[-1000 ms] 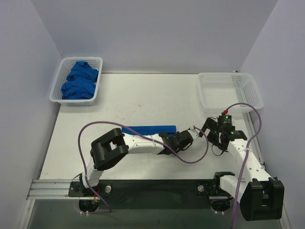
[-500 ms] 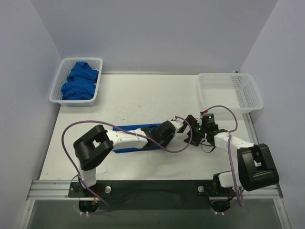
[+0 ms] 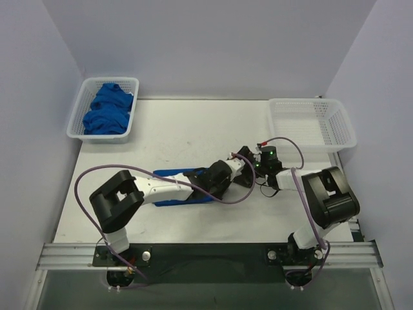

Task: Fold and stack the towels
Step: Neatly place the folded towel into the bin

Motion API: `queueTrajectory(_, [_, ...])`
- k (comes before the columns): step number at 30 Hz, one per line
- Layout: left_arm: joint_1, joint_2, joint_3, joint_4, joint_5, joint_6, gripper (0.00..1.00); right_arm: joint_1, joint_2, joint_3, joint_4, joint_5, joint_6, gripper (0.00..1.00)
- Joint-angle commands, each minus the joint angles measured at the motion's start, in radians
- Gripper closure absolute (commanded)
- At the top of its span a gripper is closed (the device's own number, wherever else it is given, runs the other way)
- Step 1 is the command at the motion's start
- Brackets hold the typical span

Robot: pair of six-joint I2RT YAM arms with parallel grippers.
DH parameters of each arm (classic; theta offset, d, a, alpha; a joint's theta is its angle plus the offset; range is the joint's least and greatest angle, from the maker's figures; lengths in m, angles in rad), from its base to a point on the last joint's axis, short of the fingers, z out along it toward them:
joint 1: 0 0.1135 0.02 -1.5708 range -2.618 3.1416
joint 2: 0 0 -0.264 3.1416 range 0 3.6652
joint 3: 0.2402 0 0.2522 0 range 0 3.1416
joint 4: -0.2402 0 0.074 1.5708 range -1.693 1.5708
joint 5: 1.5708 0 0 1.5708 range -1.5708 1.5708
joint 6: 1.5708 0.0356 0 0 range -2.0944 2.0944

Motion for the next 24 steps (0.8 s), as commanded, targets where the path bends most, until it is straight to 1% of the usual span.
queueTrajectory(1, [0.012,-0.079,-0.001,0.064,0.005,-0.024,1.0,0.03,0.06,0.011,-0.119,0.038,-0.016,0.01])
queueTrajectory(5, [0.015,-0.092,0.0,0.067,-0.01,-0.025,1.0,0.055,0.071,0.034,-0.187,0.044,-0.035,0.06])
queueTrajectory(6, [0.017,-0.09,0.002,0.066,-0.015,-0.031,1.0,0.058,0.072,0.033,-0.193,0.044,-0.033,0.09])
queueTrajectory(12, [0.017,-0.076,0.005,0.076,-0.012,-0.044,1.0,0.065,0.086,0.04,-0.182,0.018,-0.022,0.19])
queueTrajectory(17, [0.017,-0.056,0.025,0.079,-0.02,-0.048,1.0,0.082,0.109,0.06,-0.178,-0.002,-0.009,0.25])
queueTrajectory(20, [0.017,-0.046,0.043,0.081,-0.02,-0.054,1.0,0.085,0.115,0.05,-0.152,0.001,0.01,0.27])
queueTrajectory(24, [0.017,-0.03,0.052,0.082,-0.014,-0.073,1.0,0.085,0.126,0.027,-0.075,0.004,0.048,0.31])
